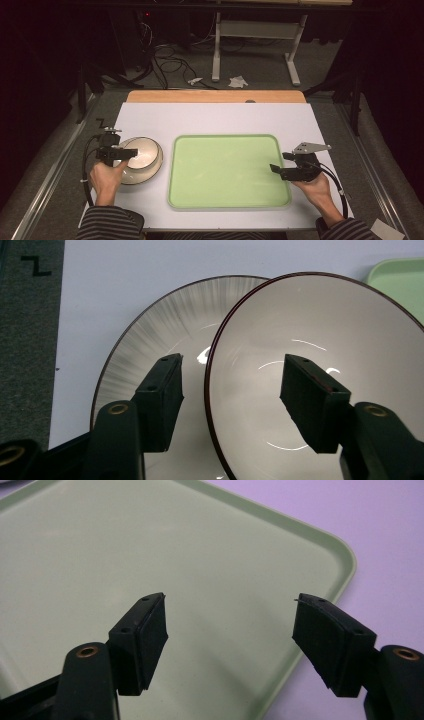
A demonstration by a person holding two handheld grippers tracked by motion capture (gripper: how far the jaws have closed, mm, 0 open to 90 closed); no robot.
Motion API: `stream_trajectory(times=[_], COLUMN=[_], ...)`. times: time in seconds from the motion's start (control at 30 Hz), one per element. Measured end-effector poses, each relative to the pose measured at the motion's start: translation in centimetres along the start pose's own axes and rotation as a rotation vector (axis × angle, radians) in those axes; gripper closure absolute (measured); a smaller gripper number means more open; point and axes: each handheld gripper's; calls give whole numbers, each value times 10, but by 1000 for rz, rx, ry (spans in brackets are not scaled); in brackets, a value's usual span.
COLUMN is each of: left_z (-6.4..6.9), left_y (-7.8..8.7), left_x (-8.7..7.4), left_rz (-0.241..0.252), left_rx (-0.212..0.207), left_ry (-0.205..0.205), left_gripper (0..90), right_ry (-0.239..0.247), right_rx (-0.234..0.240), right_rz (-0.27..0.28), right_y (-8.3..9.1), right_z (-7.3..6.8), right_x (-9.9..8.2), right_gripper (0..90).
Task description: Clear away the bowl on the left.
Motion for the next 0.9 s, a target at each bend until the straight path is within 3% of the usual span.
stream_trajectory(times=[0.27, 0.5, 0.7, 0.9], left_z=[2, -1, -4, -6], left_y=[-8, -9, -10, -9], left_x=[-1, -1, -1, -1], left_rz=[-55, -64, -76, -67], left_rx=[2, 15, -1, -30], left_ry=[-14, 2, 11, 31], left_gripper=[564, 677, 807, 828], right_ry=[7, 17, 17, 17], right_rx=[5, 9, 12, 7], right_rz=[-2, -16, -16, -18], right_y=[-1, -3, -4, -3], right_z=[-1, -3, -3, -3], right_x=[-1, -1, -1, -1], right_gripper=[327, 330, 336, 342])
Point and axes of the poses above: each handheld gripper's, and its own axes: y roughly backward along the jaws, x roughly out of its top, z roughly to its right, and after that the axes turned 15 degrees about -x, right-handed
